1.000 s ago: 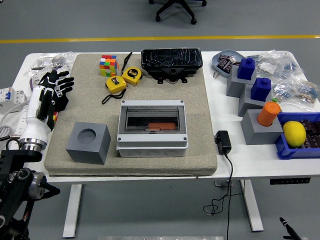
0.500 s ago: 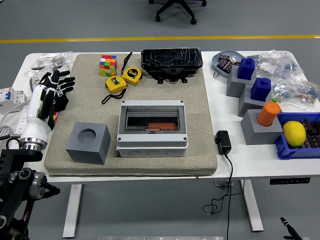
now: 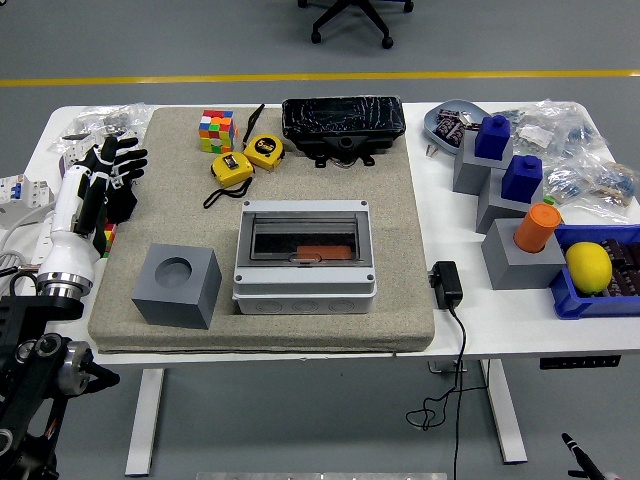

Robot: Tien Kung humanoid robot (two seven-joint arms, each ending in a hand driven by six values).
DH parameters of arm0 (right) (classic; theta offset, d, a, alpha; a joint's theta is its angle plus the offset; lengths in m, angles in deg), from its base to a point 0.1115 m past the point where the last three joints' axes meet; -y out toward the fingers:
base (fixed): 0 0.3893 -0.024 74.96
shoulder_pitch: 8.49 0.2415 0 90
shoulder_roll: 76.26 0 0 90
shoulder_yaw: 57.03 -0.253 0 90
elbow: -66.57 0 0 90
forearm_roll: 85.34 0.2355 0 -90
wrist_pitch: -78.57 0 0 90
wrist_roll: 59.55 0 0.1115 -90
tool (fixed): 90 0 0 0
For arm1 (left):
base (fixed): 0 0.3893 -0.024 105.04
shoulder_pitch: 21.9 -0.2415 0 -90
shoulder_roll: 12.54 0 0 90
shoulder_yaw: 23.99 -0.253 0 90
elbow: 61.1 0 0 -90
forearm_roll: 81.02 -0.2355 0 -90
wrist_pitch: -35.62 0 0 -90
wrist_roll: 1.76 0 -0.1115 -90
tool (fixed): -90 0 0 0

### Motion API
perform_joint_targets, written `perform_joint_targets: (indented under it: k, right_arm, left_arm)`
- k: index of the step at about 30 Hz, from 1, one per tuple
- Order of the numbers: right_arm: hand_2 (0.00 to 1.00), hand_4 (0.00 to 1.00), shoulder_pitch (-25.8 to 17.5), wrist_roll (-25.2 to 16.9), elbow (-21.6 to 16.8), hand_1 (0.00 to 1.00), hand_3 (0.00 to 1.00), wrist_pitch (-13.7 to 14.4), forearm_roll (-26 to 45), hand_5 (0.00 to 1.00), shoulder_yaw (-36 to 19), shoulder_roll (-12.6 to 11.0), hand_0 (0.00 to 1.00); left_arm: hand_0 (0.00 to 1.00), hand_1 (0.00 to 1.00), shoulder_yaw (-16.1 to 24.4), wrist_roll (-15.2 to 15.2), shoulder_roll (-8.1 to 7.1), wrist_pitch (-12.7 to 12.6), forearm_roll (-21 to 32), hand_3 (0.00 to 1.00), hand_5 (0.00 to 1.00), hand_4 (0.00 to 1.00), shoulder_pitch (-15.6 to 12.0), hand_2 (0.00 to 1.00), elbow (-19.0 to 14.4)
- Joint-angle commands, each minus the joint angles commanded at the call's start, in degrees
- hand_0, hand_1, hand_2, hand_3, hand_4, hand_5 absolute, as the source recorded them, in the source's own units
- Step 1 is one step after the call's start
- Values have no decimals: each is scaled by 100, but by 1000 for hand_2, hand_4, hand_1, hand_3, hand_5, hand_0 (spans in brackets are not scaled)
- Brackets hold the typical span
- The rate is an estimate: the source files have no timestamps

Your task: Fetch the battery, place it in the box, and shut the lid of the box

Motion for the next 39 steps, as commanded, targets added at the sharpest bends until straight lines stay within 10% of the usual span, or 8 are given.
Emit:
perform_joint_targets:
  k: [39]
  right_arm:
    - [755,998,39,11,0,824,789,-2,-11,998,42,-3,973]
  left_arm:
    - [670,680,4,-9,13,30,25,685,883,998,30,657,26]
